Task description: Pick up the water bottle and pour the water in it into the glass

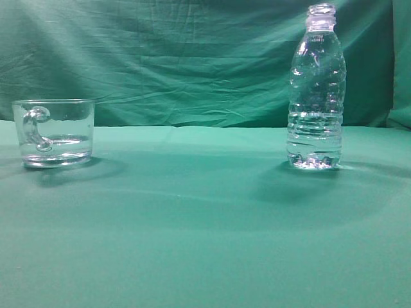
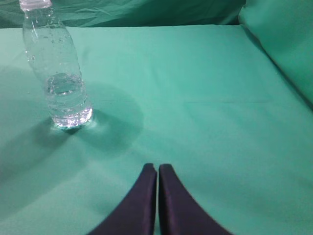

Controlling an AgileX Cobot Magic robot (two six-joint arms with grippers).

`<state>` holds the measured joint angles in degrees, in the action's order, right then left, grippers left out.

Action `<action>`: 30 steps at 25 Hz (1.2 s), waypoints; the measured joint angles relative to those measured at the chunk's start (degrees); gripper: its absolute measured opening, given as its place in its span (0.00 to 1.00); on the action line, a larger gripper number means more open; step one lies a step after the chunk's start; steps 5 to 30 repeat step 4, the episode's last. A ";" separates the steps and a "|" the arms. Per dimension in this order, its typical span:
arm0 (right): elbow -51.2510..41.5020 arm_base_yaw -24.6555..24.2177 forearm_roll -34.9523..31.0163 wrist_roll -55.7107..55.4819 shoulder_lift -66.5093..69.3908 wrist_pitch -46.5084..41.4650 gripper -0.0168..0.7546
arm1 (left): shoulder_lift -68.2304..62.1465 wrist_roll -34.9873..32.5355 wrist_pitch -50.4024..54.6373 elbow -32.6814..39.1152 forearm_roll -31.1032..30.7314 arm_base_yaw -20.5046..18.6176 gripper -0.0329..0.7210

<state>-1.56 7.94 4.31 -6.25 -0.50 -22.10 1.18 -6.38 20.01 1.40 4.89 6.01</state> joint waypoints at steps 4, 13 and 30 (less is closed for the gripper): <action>0.00 0.00 0.00 -0.03 0.00 0.36 0.02 | 0.00 0.00 0.00 0.00 0.00 0.00 0.04; 0.00 0.00 0.00 -0.03 0.00 0.36 0.02 | 0.00 0.00 0.00 0.00 0.00 0.00 0.04; 0.00 0.00 0.00 -0.03 0.00 0.36 0.02 | 0.00 0.00 0.00 0.00 0.00 0.00 0.04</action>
